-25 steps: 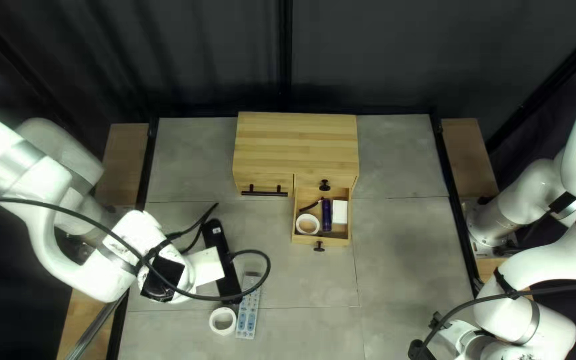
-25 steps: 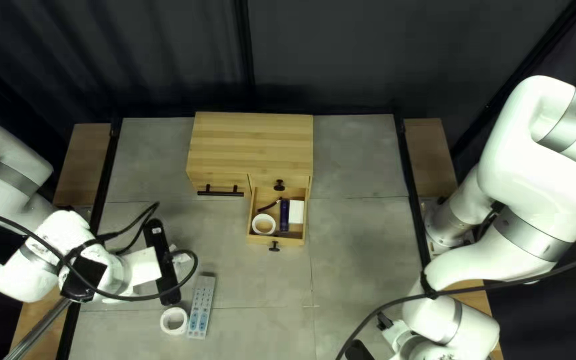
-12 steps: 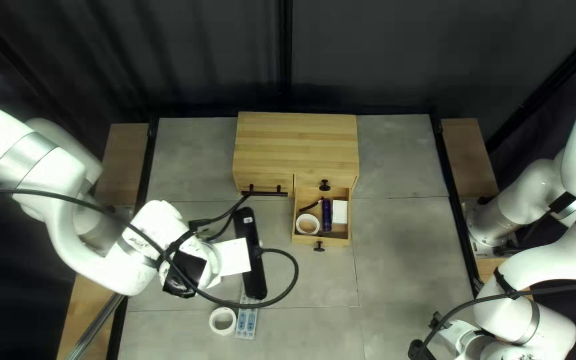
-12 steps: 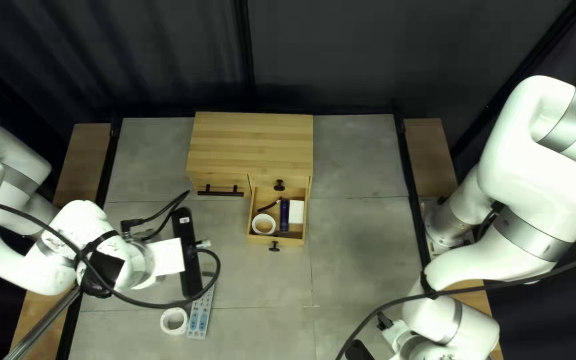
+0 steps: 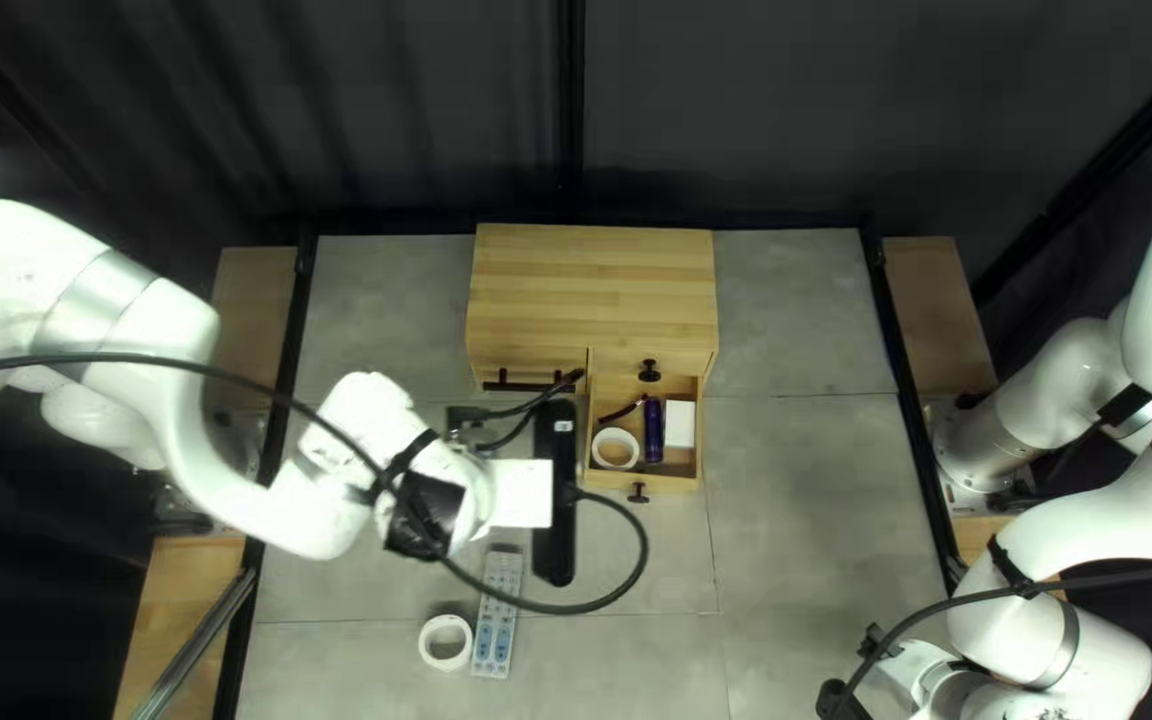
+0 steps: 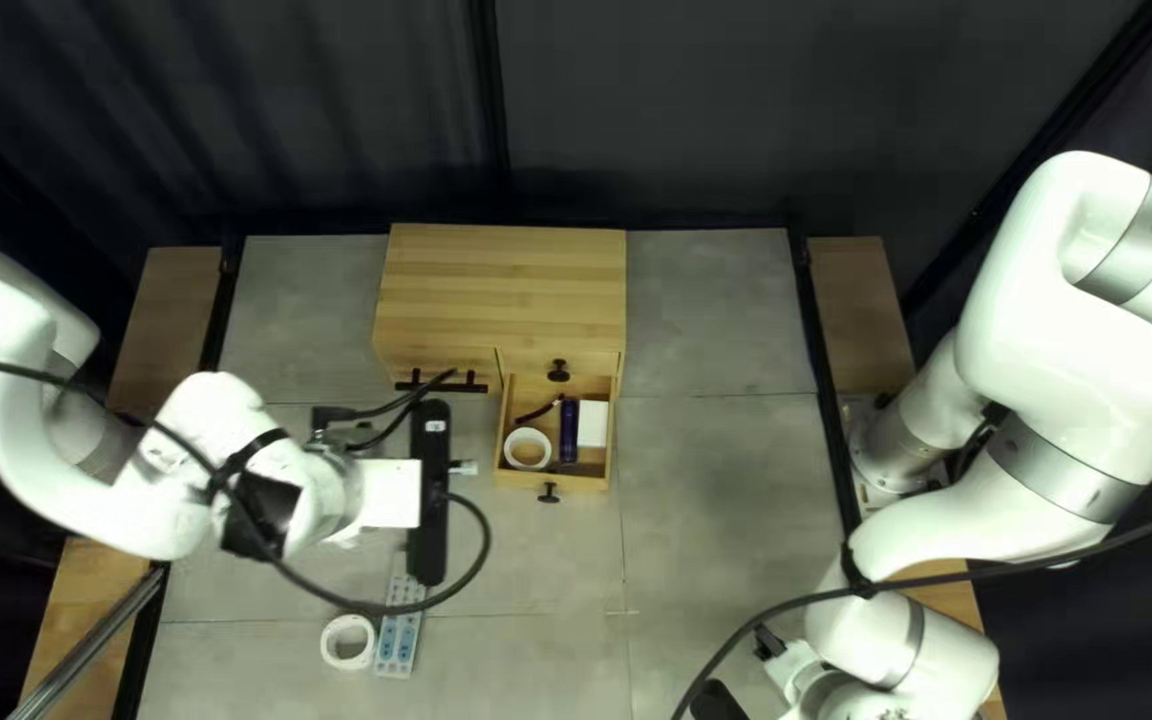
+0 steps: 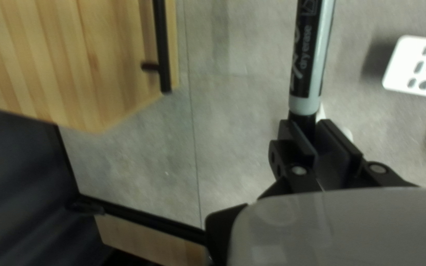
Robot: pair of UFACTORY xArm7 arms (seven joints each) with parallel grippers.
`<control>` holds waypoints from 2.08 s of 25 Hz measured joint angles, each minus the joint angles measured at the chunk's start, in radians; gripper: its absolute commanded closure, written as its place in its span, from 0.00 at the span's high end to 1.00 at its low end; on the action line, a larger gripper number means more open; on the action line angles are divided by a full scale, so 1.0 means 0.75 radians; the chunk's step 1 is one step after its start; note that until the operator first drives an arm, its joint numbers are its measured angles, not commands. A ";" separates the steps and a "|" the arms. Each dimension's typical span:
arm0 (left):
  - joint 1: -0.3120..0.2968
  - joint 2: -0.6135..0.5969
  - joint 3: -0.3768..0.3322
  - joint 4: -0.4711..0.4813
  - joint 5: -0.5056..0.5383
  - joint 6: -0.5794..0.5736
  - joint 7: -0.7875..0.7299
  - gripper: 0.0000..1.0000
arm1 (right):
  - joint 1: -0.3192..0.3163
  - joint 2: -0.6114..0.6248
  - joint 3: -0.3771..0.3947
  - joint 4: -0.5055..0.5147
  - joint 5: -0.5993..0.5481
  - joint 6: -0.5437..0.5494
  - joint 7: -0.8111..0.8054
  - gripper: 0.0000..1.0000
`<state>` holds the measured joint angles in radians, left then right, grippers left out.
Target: Open drawers and place objects into drawer and close
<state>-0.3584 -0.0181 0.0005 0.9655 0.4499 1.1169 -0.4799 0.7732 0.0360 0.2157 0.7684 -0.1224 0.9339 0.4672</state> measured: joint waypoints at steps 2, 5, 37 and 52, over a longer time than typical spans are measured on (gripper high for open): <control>0.011 0.038 0.010 0.033 0.021 -0.022 0.066 0.00 | 0.000 0.000 0.000 0.000 0.000 0.000 0.000 1.00; 0.025 0.095 0.019 0.085 0.054 -0.050 0.197 0.00 | 0.000 0.000 0.000 0.000 0.000 0.000 0.000 1.00; 0.218 0.139 0.109 0.022 -0.050 -0.638 1.566 0.92 | 0.000 0.000 0.000 0.000 0.000 0.000 0.000 1.00; 0.126 0.147 0.018 0.071 -0.304 -0.413 1.286 1.00 | 0.000 0.000 0.000 0.000 0.000 0.000 0.000 1.00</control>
<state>-0.2639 0.0920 0.0144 1.0185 0.2221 0.8068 0.4844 0.7732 0.0360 0.2157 0.7684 -0.1224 0.9339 0.4672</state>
